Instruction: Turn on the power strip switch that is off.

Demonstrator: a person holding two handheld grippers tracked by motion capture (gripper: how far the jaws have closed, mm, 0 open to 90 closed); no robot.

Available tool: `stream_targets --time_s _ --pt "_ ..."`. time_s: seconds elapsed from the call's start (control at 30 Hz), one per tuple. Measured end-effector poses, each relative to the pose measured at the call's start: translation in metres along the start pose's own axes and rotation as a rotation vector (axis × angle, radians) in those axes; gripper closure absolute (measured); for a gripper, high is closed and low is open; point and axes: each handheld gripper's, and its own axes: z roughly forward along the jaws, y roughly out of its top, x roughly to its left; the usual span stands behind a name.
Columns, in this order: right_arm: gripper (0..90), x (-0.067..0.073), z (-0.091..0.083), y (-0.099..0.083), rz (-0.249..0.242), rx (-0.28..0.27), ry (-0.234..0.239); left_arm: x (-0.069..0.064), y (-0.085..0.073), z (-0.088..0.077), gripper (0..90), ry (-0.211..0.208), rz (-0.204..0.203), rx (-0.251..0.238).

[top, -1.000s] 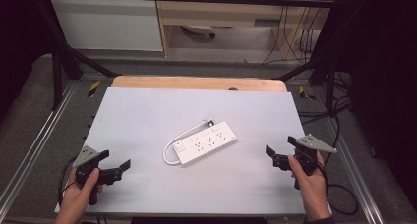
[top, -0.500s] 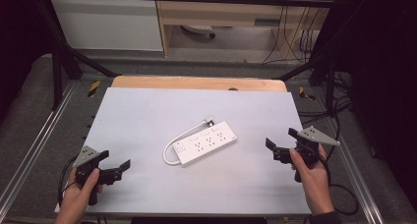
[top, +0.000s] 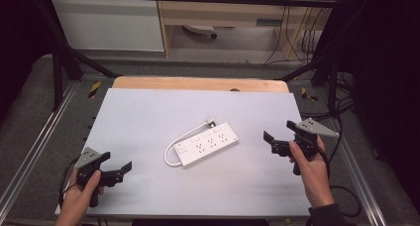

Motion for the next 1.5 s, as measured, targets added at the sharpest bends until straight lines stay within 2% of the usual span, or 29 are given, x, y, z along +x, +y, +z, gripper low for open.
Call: stream_targets --time_s 1.0,1.5 --pt "1.9 0.006 0.039 0.035 -0.045 0.027 0.022 -0.001 -0.001 0.001 6.2 -0.004 0.006 0.007" --pt "2.3 0.008 0.057 0.042 -0.048 0.035 0.028 -0.001 -0.001 0.002 6.1 -0.009 0.012 0.013"
